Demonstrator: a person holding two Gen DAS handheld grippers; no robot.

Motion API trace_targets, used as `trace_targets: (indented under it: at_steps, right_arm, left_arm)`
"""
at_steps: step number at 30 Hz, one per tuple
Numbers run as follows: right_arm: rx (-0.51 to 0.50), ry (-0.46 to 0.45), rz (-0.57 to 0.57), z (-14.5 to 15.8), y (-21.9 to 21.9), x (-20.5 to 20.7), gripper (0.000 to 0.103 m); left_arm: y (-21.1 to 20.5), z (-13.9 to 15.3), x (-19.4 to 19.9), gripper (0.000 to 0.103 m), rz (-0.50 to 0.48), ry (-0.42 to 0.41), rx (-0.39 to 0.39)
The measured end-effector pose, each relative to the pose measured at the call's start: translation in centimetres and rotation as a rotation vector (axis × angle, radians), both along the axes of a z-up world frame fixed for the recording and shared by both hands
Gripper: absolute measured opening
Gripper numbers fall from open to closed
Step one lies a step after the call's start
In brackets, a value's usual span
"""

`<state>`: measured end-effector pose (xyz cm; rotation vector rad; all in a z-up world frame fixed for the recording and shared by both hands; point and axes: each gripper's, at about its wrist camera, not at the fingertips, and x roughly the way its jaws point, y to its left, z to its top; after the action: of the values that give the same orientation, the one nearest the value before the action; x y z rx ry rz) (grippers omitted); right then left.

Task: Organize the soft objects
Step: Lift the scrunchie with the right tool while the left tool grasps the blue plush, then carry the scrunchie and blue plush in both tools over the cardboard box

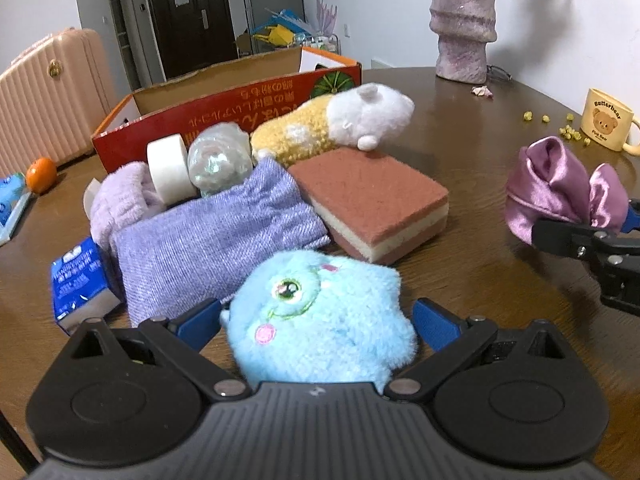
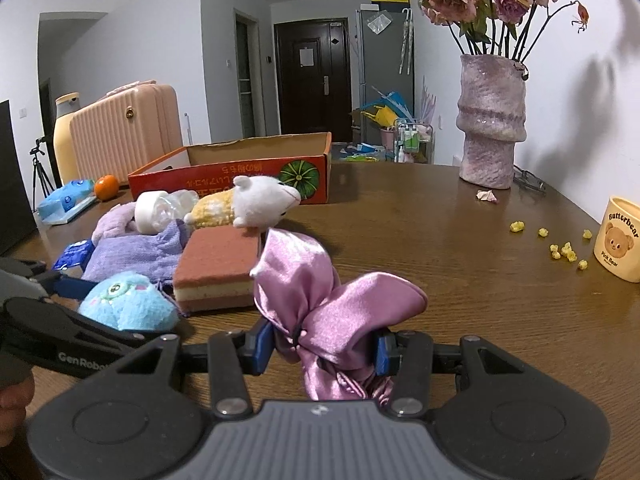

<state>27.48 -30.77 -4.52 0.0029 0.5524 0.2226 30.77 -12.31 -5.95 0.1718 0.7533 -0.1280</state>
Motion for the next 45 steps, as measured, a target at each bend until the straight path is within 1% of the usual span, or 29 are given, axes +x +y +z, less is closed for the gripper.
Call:
trace_targets:
  at_steps: [5, 8, 13, 15, 20, 25, 32, 38, 45]
  right_arm:
    - [-0.007, 0.003, -0.001, -0.1, 0.2, 0.0, 0.047]
    - [-0.006, 0.004, 0.002, -0.1, 0.2, 0.1, 0.047]
    - [-0.008, 0.001, 0.002, -0.1, 0.2, 0.1, 0.047]
    - [-0.013, -0.003, 0.001, -0.2, 0.3, 0.1, 0.047]
    - [-0.014, -0.020, -0.011, -0.1, 0.3, -0.1, 0.047]
    - [0.009, -0.033, -0.032, 0.1, -0.2, -0.2, 0.047]
    - [0.013, -0.074, -0.054, 0.5, -0.4, -0.5, 0.047]
    - [-0.022, -0.104, -0.055, 1.1, 0.2, -0.6, 0.047]
    - [-0.035, -0.139, -0.041, 2.4, 1.4, -0.5, 0.047]
  left_arm:
    - [0.6, -0.4, 0.4, 0.103, 0.003, 0.022, -0.031]
    - [0.7, -0.5, 0.4, 0.098, 0.000, 0.023, -0.043]
    - [0.6, -0.4, 0.2, 0.080, -0.016, 0.014, -0.059]
    - [0.6, -0.3, 0.0, 0.076, -0.029, 0.011, -0.068]
    - [0.8, -0.2, 0.0, 0.074, -0.048, 0.010, -0.090]
    - [1.3, -0.1, 0.2, 0.073, -0.045, 0.014, -0.108]
    - [1.5, 0.3, -0.1, 0.073, -0.058, 0.005, -0.133]
    - [2.1, 1.3, -0.7, 0.073, -0.060, -0.033, -0.154]
    - [2.9, 2.9, -1.0, 0.073, -0.058, -0.088, -0.164]
